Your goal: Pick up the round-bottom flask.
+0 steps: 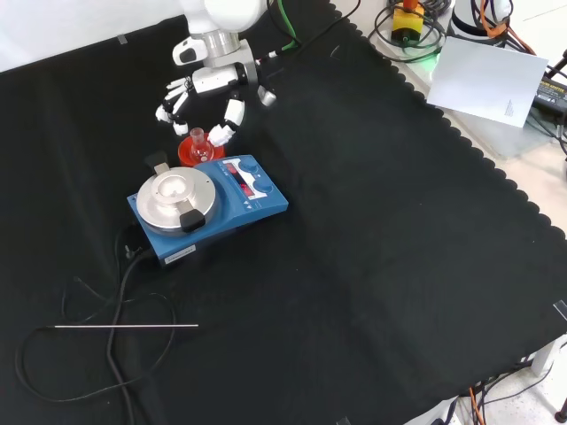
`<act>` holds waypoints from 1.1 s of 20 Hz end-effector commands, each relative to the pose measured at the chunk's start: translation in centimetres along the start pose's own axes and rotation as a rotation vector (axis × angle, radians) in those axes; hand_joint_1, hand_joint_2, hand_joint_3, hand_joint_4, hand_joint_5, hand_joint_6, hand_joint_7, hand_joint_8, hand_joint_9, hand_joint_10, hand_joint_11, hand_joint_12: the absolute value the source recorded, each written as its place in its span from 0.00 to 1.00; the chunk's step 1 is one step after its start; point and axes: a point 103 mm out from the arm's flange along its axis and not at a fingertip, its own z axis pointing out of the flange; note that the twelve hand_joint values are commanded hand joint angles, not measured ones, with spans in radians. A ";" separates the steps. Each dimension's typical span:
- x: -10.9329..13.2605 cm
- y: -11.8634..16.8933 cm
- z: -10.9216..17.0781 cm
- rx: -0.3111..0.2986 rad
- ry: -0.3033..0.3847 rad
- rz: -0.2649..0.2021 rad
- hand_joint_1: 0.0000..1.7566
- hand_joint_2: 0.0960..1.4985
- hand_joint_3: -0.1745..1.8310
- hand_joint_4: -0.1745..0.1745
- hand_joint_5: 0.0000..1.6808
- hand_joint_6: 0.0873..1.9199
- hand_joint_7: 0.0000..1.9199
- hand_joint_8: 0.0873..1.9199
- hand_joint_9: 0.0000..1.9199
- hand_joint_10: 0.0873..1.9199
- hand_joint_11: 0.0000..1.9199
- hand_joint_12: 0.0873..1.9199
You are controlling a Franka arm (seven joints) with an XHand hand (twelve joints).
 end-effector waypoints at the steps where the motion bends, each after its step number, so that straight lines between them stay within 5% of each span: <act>1: 0.0 0.1 0.1 -0.006 -0.005 0.002 0.49 0.35 0.40 0.41 0.38 0.37 0.09 0.28 0.19 0.33 0.01 0.69; 22: -0.1 0.4 0.2 -0.038 -0.019 0.005 0.52 0.41 0.40 0.46 0.46 0.37 0.12 0.29 0.23 0.33 0.05 0.69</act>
